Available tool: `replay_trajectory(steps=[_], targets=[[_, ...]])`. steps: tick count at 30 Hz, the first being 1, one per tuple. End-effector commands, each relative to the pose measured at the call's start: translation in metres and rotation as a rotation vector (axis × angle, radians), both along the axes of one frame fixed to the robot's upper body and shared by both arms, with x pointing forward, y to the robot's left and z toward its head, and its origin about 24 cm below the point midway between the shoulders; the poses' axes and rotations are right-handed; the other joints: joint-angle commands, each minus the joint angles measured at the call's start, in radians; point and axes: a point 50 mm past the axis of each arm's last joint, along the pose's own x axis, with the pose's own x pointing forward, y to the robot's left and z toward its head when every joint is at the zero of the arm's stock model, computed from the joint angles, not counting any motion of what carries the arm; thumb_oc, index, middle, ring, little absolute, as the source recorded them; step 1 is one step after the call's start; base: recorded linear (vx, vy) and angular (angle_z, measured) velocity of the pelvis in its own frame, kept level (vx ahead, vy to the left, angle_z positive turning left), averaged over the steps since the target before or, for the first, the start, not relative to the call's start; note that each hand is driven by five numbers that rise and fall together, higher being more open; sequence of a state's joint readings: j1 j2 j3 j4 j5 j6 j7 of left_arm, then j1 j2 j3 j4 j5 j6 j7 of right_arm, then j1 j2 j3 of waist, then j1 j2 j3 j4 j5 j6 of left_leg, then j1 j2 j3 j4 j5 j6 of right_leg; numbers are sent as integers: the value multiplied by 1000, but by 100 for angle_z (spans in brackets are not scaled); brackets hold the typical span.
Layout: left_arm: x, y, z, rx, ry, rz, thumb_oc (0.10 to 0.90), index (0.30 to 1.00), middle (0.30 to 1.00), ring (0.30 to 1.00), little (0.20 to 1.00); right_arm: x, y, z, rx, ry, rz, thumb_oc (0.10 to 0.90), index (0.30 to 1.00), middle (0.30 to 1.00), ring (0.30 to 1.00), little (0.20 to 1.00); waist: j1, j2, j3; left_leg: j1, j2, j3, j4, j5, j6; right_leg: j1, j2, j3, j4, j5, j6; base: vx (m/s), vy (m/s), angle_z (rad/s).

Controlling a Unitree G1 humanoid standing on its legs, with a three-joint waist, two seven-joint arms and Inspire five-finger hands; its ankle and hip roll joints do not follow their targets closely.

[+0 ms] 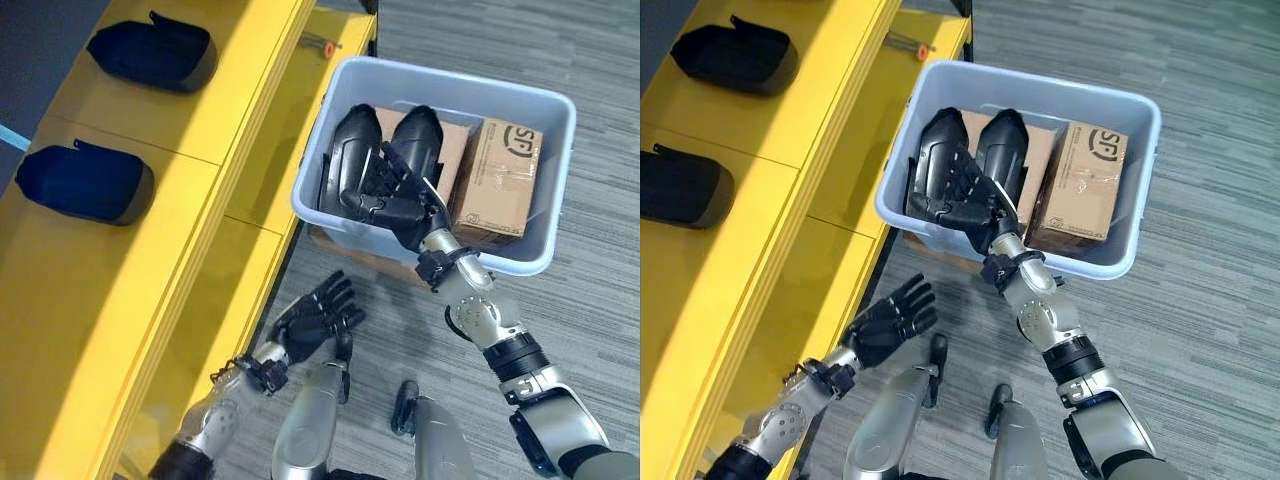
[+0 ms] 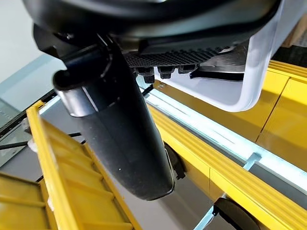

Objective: Move parts from the plastic box to the shelf.

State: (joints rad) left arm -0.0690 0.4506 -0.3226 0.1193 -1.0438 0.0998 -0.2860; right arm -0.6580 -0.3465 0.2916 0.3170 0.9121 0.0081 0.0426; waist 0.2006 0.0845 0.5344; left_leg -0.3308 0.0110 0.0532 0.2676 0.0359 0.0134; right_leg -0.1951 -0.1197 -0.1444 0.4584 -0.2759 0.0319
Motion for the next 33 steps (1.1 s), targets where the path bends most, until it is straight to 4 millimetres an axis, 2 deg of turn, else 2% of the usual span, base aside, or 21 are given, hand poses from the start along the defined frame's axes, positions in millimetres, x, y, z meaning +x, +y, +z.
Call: replay_trajectory(steps=[1, 15, 20, 21, 22, 23, 24, 26, 28, 29, 31, 32, 33], targets=[[-17, -15, 7, -73, -76, -57, 900, 1000, 1000, 1000, 1000, -13, 11, 89, 97, -359, 67, 900, 1000, 1000, 1000, 1000, 1, 19, -16, 2, -18, -30, -133, 60, -13, 28, 7, -41, 41, 28, -9, 0, 0, 0], [-19, -13, 4, -56, -78, -43, 900, 1000, 1000, 1000, 1000, -10, 4, 91, 37, -356, -1, 900, 1000, 1000, 1000, 1000, 19, -6, -29, 6, -28, -25, -148, 49, 5, 54, -11, -35, -71, 79, 14, 37, 52, -2], [-25, -4, -4, -28, -48, -45, 900, 1000, 1000, 1000, 1000, -10, -1, 87, 29, -344, -26, 900, 1000, 1000, 1000, 1000, 42, -50, -68, 20, -38, 21, -130, 15, 31, 186, -43, -65, -74, 102, 37, 155, 158, -9], [-27, -2, -5, -28, -42, -45, 900, 1000, 1000, 1000, 1000, -11, 0, 83, 34, -337, -27, 900, 1000, 1000, 1000, 1000, 48, -55, -77, 31, -35, 43, -135, 9, 40, 196, -74, -78, -1, 153, 43, 177, 257, -17], [-29, -5, -6, -16, -27, -34, 900, 1000, 1000, 1000, 1000, -13, 1, 75, 49, -317, -22, 900, 1000, 1000, 1000, 1000, 48, -57, -80, 54, -38, 61, -120, -30, 62, 173, -120, -91, 184, 216, 51, 180, 322, -19], [-31, -8, -9, -9, -18, -26, 900, 1000, 1000, 1000, 1000, -11, 4, 72, 55, -307, -19, 900, 1000, 1000, 1000, 1000, 42, -42, -77, 69, -25, 67, -116, -44, 74, 88, -124, -64, 346, 253, 53, 178, 274, -36], [-32, -11, -11, -8, -11, -18, 900, 1000, 1000, 1000, 1000, -10, 5, 70, 58, -300, -19, 900, 1000, 1000, 1000, 1000, 32, -34, -74, 78, -18, 70, -106, -52, 73, 40, -115, -50, 365, 227, 47, 94, 129, -51], [-33, -10, -16, -19, 4, 9, 900, 1000, 1000, 1000, 1000, -8, 8, 72, 49, -301, -3, 900, 1000, 1000, 1000, 1000, 5, -25, -63, 99, -8, 75, -98, -61, 69, -40, -87, -50, 304, 208, 41, 54, 3, -45], [-27, -7, -13, -29, -3, 34, 900, 1000, 1000, 1000, 1000, -7, 14, 77, 32, -307, 26, 900, 1000, 1000, 1000, 1000, -17, -18, -41, 136, 16, 88, -117, -61, 49, -93, -83, -91, 128, 211, 41, 18, -101, -14], [-24, -6, -10, -28, -8, 43, 900, 1000, 1000, 1000, 1000, -7, 15, 79, 24, -311, 27, 900, 1000, 1000, 1000, 1000, -27, -30, -31, 152, 15, 95, -124, -72, 43, -95, -85, -101, 5, 249, 57, 41, -153, -9], [-22, -7, -7, -27, -11, 52, 900, 1000, 1000, 1000, 1000, -6, 15, 80, 24, -306, 30, 900, 1000, 1000, 1000, 1000, -36, -38, -24, 166, 12, 94, -126, -85, 41, -98, -92, -99, -83, 297, 74, 101, -159, -19], [-18, -14, -2, -22, -14, 73, 900, 1000, 1000, 1000, 1000, -1, 11, 79, 33, -272, 7, 900, 1000, 1000, 1000, 1000, -53, -46, -17, 189, 14, 68, -121, -119, 41, -148, -105, -56, -157, 376, 99, 181, -273, -5], [-17, -13, -4, -30, -16, 97, 900, 1000, 1000, 1000, 1000, 3, 0, 78, 34, -240, -18, 900, 1000, 1000, 1000, 1000, -61, -57, -29, 180, 7, 60, -123, -110, 30, -104, -90, -52, -245, 368, 108, 163, -267, 22]])
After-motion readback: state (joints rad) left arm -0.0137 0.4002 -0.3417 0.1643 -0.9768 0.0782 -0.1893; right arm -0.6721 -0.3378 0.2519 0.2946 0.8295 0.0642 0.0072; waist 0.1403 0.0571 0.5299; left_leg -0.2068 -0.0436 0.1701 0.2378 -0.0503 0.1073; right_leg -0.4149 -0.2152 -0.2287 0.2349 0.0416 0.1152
